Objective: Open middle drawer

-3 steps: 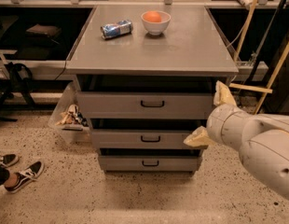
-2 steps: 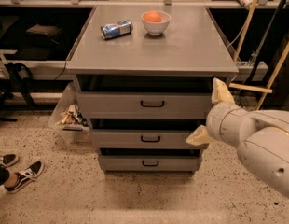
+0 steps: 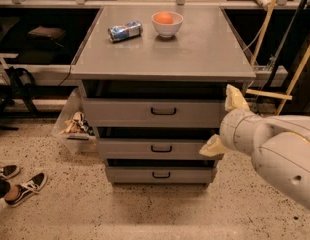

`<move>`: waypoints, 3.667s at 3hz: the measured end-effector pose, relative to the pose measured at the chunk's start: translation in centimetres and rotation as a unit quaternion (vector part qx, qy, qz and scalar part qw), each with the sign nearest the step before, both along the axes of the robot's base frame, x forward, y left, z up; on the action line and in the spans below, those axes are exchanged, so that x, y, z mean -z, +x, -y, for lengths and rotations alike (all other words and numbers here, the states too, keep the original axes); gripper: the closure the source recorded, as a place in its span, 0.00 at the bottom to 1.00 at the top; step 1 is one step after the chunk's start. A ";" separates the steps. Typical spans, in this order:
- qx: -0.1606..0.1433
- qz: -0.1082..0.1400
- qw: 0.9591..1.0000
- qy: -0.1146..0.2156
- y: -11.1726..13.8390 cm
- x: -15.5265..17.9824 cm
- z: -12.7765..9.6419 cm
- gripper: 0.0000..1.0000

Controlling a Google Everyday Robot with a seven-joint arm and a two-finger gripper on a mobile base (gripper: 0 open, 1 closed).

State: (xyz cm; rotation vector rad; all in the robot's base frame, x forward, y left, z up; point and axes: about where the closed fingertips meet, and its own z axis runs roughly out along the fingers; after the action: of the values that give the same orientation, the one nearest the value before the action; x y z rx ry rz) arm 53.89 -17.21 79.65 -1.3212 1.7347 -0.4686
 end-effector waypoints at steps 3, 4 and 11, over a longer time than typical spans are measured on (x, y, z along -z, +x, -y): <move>0.016 -0.069 0.997 -0.025 2.9 4.5 2.3 0.00; 0.033 -0.134 0.990 -0.033 2.2 9.9 4.3 0.00; 0.001 -0.348 0.937 0.016 7.2 31.9 2.7 0.00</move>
Offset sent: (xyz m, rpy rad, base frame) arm 0.0045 -0.0011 -0.0068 -0.0306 0.0455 0.0029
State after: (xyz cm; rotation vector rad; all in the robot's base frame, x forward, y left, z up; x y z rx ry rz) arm 61.07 -19.88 47.77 -1.5748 2.2960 0.0524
